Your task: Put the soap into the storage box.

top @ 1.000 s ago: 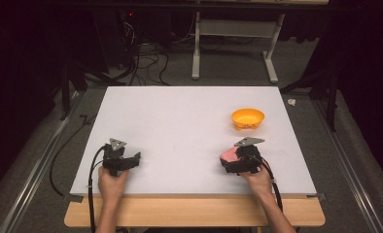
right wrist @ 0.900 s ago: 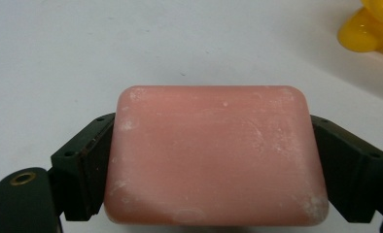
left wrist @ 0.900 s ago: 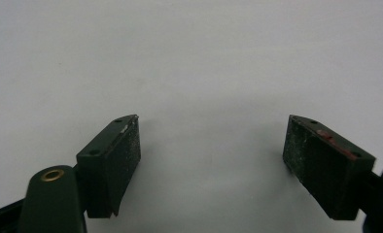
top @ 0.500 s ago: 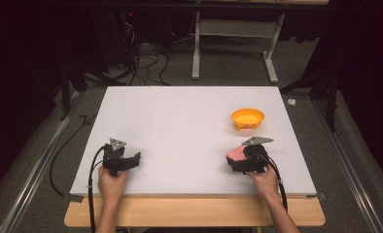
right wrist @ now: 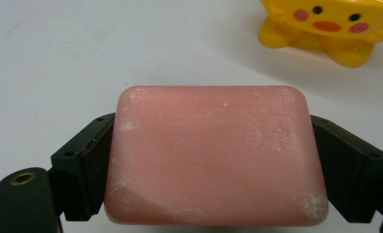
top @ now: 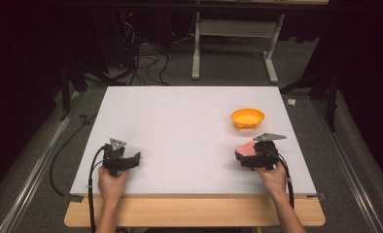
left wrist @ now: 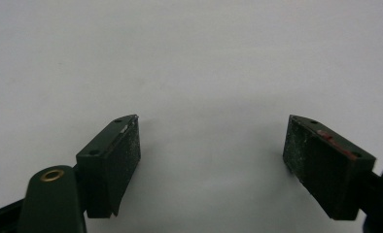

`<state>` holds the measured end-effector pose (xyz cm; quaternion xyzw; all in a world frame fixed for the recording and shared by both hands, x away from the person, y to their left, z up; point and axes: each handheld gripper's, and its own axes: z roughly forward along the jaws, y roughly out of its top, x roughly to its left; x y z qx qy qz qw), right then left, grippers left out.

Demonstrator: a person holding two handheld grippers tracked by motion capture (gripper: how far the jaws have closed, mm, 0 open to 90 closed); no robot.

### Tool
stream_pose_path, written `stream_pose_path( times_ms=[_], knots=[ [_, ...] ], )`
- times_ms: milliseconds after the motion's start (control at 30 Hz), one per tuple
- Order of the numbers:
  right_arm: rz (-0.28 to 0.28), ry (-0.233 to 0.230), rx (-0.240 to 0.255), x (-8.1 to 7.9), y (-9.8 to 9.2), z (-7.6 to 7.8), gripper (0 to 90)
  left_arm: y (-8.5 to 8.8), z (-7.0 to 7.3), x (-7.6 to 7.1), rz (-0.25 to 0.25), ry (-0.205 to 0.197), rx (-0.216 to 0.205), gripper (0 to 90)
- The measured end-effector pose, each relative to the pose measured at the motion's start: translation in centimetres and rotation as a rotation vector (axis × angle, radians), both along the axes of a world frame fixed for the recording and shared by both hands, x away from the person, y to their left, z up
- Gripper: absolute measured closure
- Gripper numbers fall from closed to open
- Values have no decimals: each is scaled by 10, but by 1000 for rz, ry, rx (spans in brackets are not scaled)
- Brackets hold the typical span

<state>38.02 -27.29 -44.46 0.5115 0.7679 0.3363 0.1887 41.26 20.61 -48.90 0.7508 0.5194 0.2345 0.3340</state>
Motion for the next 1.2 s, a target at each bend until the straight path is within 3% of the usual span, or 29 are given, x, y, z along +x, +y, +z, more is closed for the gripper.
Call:
stream_pose_path(
  times_ms=[400,800,1200],
  knots=[
    [-45,-14,18,12,-17,19,136,0,0,0,0,0,0,215],
    [-101,9,52,40,-25,45,136,0,0,0,-1,3,-1,215],
    [-150,56,61,84,-22,60,136,0,0,0,-1,3,-4,216]
  ],
)
